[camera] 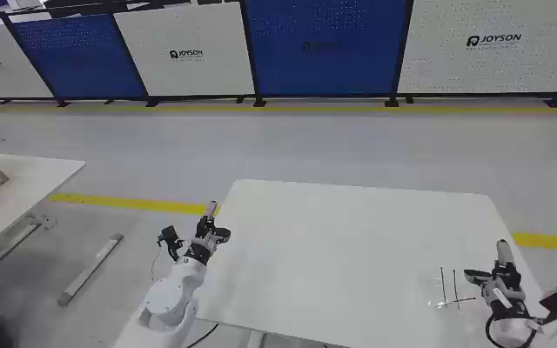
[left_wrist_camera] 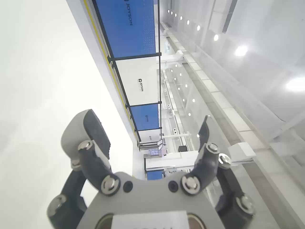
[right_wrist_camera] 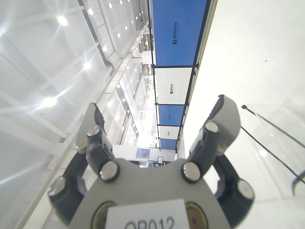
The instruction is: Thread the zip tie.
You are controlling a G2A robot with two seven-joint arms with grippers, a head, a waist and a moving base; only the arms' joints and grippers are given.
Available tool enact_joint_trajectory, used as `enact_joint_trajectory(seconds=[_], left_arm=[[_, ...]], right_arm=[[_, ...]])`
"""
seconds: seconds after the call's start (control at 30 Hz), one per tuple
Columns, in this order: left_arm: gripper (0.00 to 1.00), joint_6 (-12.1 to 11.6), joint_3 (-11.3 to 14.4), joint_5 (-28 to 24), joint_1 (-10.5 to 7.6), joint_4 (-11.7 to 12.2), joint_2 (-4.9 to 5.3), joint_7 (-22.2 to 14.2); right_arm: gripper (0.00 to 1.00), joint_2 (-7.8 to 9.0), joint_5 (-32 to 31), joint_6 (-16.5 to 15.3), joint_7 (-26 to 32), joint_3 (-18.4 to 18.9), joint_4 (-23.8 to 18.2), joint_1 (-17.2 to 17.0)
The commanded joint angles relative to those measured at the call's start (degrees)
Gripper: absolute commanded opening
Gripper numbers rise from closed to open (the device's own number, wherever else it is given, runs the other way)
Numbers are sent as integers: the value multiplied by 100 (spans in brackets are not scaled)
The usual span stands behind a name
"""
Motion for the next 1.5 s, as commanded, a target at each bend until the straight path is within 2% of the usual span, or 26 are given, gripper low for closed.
enact_joint_trajectory(seconds=[0.0,0.03,0.07,0.1,0.13,0.17,0.2,0.23,0.27,0.37,0.53,0.63,1.03,1.1,1.2,1.3,1.37,1.47], left_arm=[[78,0,0,0,0,0,0,0],[100,0,0,0,0,0,0,0],[78,0,0,0,0,0,0,0],[78,0,0,0,0,0,0,0],[100,0,0,0,0,0,0,0],[78,0,0,0,0,0,0,0],[78,0,0,0,0,0,0,0],[78,0,0,0,0,0,0,0],[100,0,0,0,0,0,0,0],[100,0,0,0,0,0,0,0],[100,0,0,0,0,0,0,0],[100,0,0,0,0,0,0,0],[100,0,0,0,0,0,0,0],[100,0,0,0,0,0,0,0],[100,0,0,0,0,0,0,0],[100,0,0,0,0,0,0,0],[100,0,0,0,0,0,0,0],[100,0,0,0,0,0,0,0]], right_arm=[[100,0,0,0,0,0,0,0],[100,0,0,0,0,0,0,0],[100,0,0,0,0,0,0,0],[100,0,0,0,0,0,0,0],[100,0,0,0,0,0,0,0],[78,0,0,0,0,0,0,0],[78,0,0,0,0,0,0,0],[100,0,0,0,0,0,0,0],[100,7,-72,-2,85,-2,-26,-2],[100,52,-213,-50,632,230,-56,-75],[100,155,-273,-195,1904,906,-249,-344],[100,219,-343,-104,2662,1224,-245,-424],[100,219,-343,-104,2662,1224,-245,-424],[100,234,-77,-28,2973,1340,-119,-382],[100,314,192,44,3754,1895,247,-270],[100,371,330,80,4259,2221,619,-170],[100,398,330,150,4401,2308,883,-67],[100,441,162,300,4726,2246,1200,70]])
